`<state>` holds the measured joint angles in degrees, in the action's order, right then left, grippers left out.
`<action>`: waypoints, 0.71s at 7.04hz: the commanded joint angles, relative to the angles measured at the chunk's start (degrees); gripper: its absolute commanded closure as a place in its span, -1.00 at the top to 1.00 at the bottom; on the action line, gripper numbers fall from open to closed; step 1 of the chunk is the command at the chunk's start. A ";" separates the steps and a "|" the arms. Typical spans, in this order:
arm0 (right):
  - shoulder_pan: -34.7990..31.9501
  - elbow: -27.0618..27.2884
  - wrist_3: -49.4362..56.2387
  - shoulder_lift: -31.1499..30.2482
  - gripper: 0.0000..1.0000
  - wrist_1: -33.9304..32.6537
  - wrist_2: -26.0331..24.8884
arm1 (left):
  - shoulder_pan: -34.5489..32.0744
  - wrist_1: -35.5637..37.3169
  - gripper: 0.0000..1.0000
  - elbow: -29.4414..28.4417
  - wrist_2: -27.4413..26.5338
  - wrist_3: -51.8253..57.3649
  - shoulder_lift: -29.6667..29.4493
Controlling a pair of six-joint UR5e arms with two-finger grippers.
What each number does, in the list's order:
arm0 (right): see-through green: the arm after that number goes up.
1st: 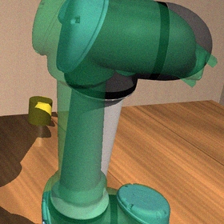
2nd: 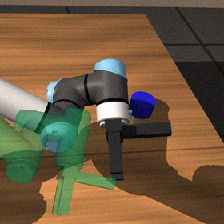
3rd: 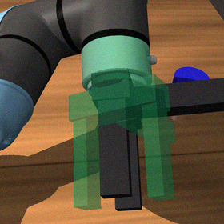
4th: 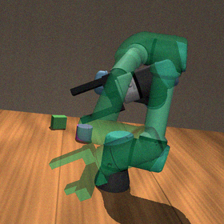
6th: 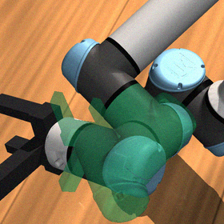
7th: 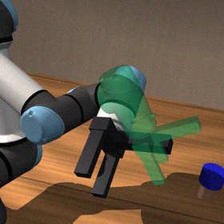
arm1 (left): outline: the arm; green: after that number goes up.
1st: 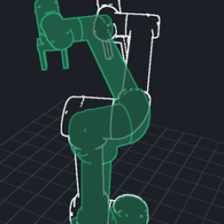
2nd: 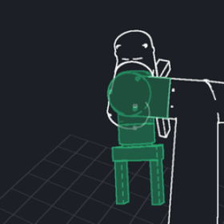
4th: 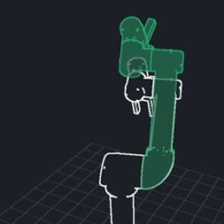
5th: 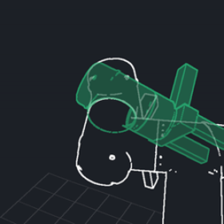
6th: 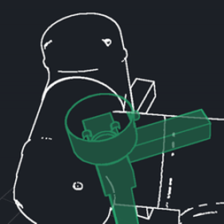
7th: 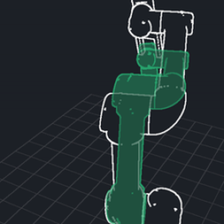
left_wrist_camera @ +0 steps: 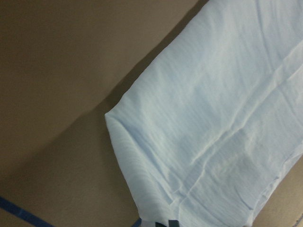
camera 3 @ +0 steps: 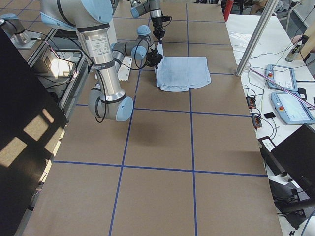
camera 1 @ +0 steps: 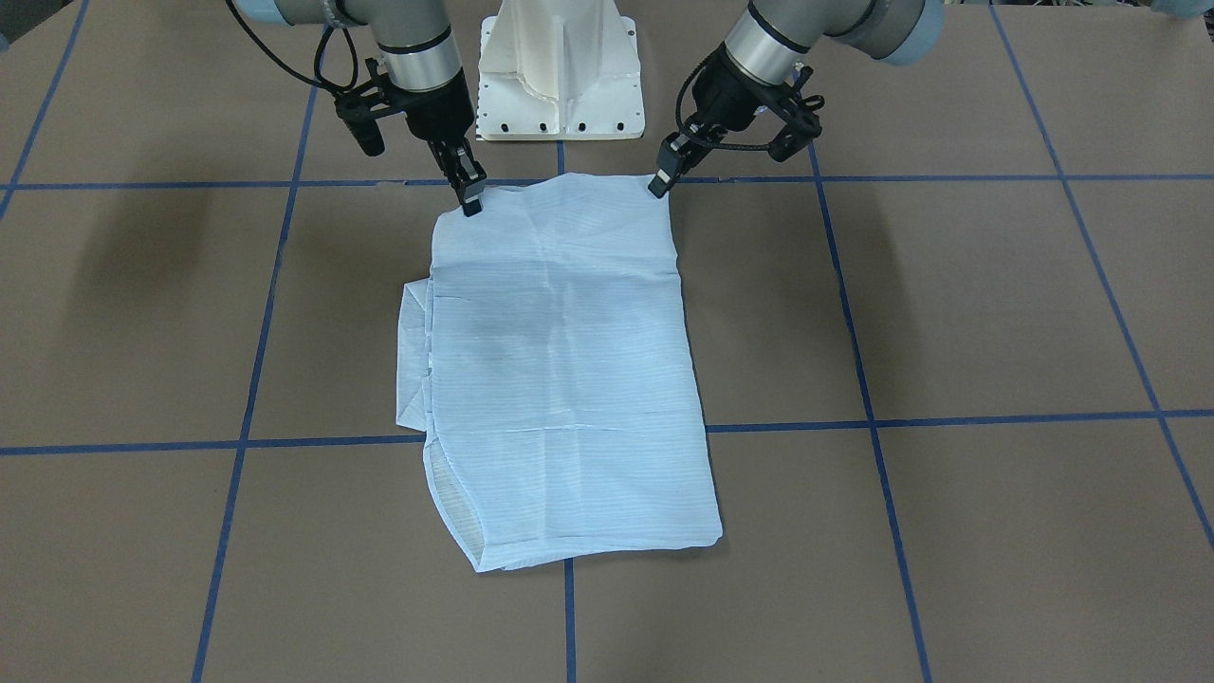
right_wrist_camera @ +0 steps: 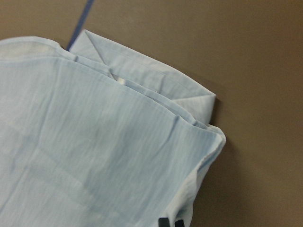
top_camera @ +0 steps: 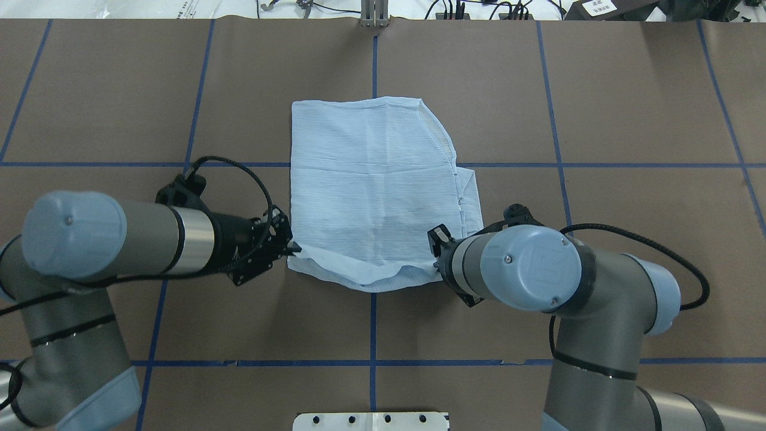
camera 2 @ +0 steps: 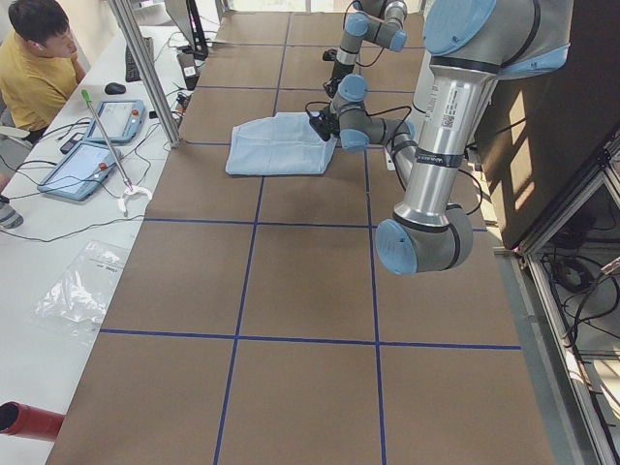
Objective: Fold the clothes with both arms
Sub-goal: 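Lift the near edge with both grippers and fold it onto the far edge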
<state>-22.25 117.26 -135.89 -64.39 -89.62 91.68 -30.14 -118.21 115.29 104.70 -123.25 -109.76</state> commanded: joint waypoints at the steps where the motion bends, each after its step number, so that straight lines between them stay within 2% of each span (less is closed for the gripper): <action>1: -8.30 -6.99 4.83 5.46 -1.00 0.49 3.39 | -7.28 1.15 -1.00 -10.03 1.56 5.71 -7.55; 3: -14.89 -21.13 11.23 14.51 -1.00 1.10 9.36 | -12.90 0.44 -1.00 -21.19 1.56 12.65 -13.62; 5: -19.57 -39.57 16.33 24.79 -1.00 6.54 12.97 | -15.55 -8.48 -1.00 -33.40 1.47 14.18 -17.75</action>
<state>-38.97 88.37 -122.93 -45.35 -85.83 102.00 -43.98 -121.79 89.16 106.24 -110.13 -124.89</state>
